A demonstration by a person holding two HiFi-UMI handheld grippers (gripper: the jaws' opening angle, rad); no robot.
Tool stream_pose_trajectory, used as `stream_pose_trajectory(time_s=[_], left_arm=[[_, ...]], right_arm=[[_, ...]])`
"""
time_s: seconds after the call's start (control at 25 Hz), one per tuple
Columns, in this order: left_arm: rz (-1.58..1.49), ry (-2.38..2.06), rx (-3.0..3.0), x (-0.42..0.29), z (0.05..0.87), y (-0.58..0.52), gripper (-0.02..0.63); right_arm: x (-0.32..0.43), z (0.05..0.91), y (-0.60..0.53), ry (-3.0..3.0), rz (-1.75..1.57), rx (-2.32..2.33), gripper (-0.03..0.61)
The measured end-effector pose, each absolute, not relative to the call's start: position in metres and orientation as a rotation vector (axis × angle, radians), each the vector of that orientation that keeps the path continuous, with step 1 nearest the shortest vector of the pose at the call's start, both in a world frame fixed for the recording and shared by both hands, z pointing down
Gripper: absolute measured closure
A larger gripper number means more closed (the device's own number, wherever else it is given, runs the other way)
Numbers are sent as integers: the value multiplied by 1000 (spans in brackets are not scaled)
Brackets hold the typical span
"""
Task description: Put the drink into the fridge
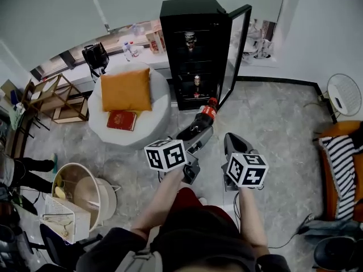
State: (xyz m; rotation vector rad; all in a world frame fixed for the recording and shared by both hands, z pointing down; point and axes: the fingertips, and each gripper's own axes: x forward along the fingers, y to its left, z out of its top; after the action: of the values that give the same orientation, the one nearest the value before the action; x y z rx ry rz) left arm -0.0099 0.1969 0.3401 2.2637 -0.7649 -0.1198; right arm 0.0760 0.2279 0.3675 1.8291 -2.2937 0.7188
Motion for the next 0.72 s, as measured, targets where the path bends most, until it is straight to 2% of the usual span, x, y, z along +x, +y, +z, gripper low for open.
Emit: stream_pose_trajectory(time_s=[0.72], left_arm=[[-187,-871,2243,-4,337,103,296]], right_arm=[[85,375,149,-2287,711,1820,560]])
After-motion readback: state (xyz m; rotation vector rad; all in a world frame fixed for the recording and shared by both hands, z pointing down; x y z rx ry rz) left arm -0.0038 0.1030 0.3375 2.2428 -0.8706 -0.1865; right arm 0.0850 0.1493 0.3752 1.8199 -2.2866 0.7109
